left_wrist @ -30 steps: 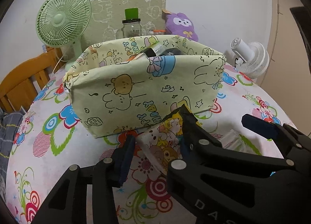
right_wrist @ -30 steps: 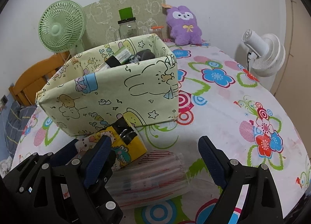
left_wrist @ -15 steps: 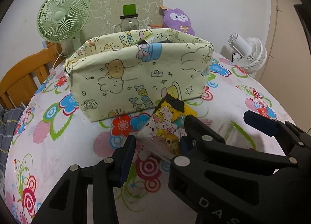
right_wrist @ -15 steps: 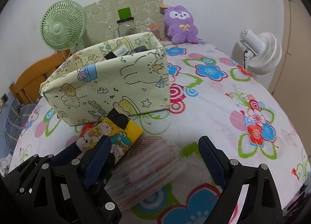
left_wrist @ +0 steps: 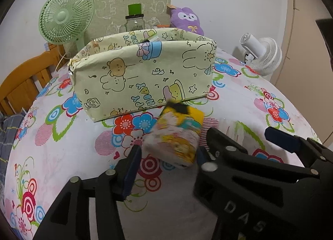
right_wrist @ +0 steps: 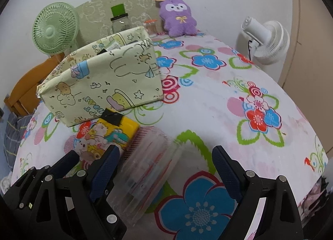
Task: Organize soft objects
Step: 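Close the left tool around the yellow cartoon pack while the right tool grasps the clear plastic bag, then lift and carry the yellow pack and clear bag over the basket with both tools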
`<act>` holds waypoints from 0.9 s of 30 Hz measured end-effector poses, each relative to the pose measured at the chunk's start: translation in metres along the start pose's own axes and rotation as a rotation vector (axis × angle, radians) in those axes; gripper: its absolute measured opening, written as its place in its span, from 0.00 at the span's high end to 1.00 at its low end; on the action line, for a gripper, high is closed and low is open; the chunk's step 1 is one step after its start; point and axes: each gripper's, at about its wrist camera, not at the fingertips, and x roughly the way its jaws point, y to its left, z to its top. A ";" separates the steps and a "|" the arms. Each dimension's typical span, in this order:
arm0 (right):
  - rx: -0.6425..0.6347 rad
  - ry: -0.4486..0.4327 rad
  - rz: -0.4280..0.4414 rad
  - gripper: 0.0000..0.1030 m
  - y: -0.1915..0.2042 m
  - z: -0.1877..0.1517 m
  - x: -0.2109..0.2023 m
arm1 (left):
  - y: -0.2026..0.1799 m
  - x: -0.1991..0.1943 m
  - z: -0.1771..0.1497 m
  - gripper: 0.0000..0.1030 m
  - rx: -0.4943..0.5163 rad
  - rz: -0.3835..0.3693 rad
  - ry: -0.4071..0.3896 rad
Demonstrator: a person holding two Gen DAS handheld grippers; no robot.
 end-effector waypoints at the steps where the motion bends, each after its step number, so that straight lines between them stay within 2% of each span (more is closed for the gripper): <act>1: 0.006 0.012 0.008 0.21 -0.001 0.000 0.002 | 0.001 0.001 -0.001 0.40 -0.001 0.002 0.005; 3: 0.017 0.042 0.021 0.29 -0.002 -0.001 0.007 | 0.002 0.003 -0.002 0.39 -0.002 0.009 0.012; 5: 0.019 0.063 0.033 0.33 0.000 -0.002 0.011 | 0.002 0.005 -0.003 0.39 0.002 0.012 0.021; 7: -0.003 0.060 0.033 0.44 0.005 -0.002 0.011 | 0.003 0.007 -0.004 0.39 0.001 0.010 0.030; 13: -0.045 0.050 0.042 0.70 0.014 -0.001 0.014 | 0.006 0.010 -0.002 0.37 -0.001 0.005 0.033; 27: -0.029 0.013 0.019 0.74 0.000 0.018 0.020 | -0.005 0.023 0.017 0.33 0.012 -0.025 0.009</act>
